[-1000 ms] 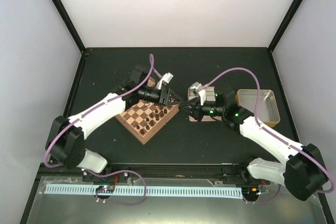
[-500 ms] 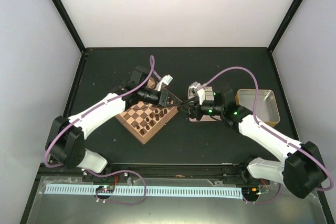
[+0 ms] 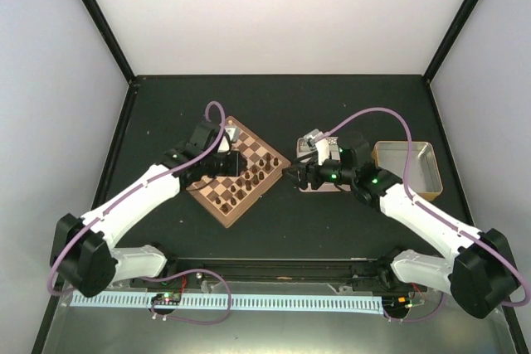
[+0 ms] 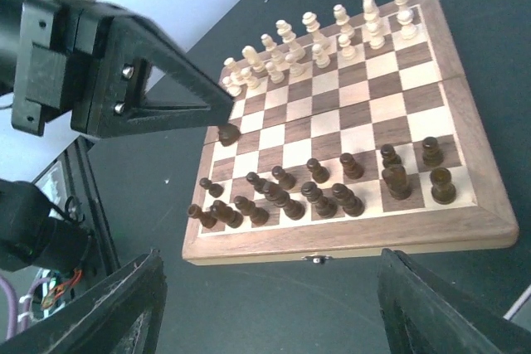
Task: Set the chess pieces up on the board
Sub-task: Place the chess piece on the chessboard.
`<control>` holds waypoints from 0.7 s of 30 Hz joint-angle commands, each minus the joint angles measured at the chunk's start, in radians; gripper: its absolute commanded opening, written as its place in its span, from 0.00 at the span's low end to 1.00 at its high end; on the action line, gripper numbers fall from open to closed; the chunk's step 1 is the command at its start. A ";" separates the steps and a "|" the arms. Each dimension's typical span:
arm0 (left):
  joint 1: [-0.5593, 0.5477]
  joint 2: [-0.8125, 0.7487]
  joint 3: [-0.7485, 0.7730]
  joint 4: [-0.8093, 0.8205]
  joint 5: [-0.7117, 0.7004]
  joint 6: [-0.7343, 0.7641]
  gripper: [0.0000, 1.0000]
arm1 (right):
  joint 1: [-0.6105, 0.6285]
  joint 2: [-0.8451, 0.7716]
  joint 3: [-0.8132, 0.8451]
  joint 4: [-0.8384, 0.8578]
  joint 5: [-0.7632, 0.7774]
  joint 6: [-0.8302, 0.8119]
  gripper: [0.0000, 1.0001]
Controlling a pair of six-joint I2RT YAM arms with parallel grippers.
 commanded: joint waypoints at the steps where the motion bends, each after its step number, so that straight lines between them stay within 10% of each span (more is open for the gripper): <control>1: 0.010 -0.051 -0.073 -0.066 -0.313 0.008 0.05 | 0.000 0.005 -0.007 0.045 0.071 0.031 0.71; 21: 0.015 0.078 -0.216 -0.010 -0.304 -0.045 0.06 | 0.000 0.097 0.007 0.062 0.067 0.068 0.69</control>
